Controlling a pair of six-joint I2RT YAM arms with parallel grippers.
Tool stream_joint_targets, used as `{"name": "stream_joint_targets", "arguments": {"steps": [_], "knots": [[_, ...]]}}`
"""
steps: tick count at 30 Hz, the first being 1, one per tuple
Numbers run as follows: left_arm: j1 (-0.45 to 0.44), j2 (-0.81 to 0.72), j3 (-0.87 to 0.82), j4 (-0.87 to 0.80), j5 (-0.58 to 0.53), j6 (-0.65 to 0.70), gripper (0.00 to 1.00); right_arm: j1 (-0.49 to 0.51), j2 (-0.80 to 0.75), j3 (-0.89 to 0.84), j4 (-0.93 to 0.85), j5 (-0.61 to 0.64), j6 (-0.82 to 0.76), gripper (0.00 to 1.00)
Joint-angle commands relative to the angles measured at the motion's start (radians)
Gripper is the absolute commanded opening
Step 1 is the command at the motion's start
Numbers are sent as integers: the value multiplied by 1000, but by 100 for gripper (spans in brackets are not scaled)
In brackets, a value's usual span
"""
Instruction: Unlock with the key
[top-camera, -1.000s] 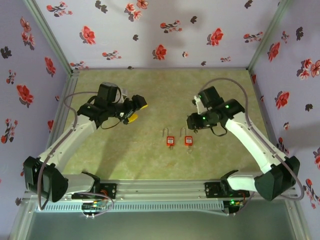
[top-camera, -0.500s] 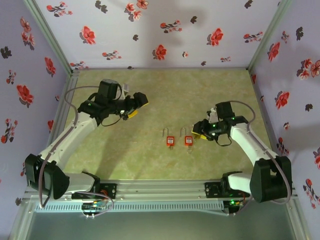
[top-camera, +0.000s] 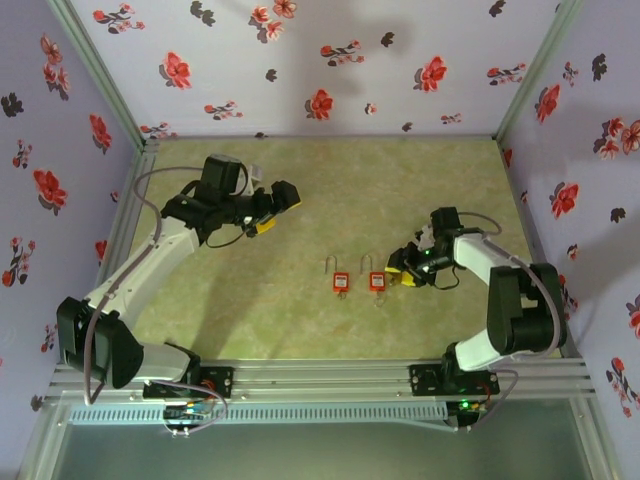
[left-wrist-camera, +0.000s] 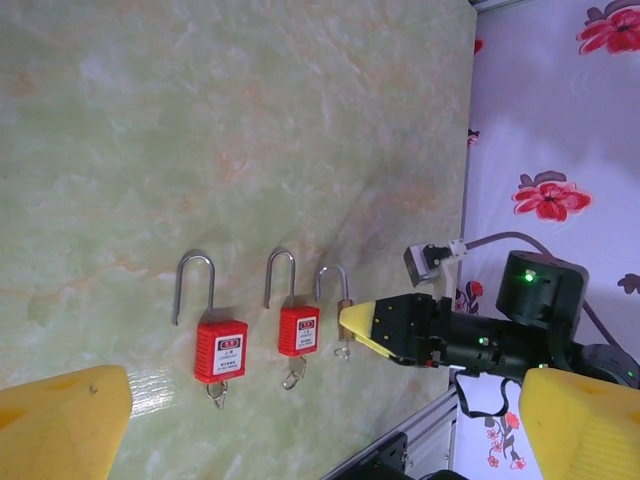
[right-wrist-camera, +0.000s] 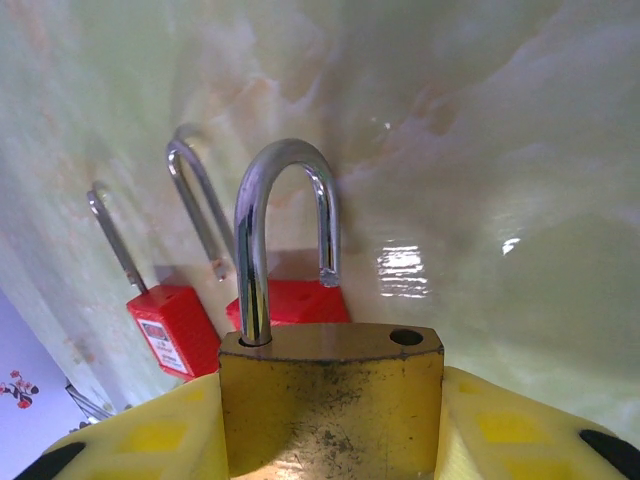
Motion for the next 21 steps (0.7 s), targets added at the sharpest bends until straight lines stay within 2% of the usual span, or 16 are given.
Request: {"name": "stream_joint_targets", "arguments": {"steps": [1, 12, 18, 21], "knots": [[6, 10, 34, -14, -13, 43, 100, -25, 37, 57, 1, -15, -22, 0], [8, 29, 58, -21, -16, 72, 100, -31, 117, 156, -161, 162, -113, 0], [10, 39, 60, -18, -16, 70, 100, -15, 86, 177, -223, 337, -158, 0], [9, 40, 58, -11, -11, 61, 100, 44, 71, 188, -247, 441, -180, 0]]}}
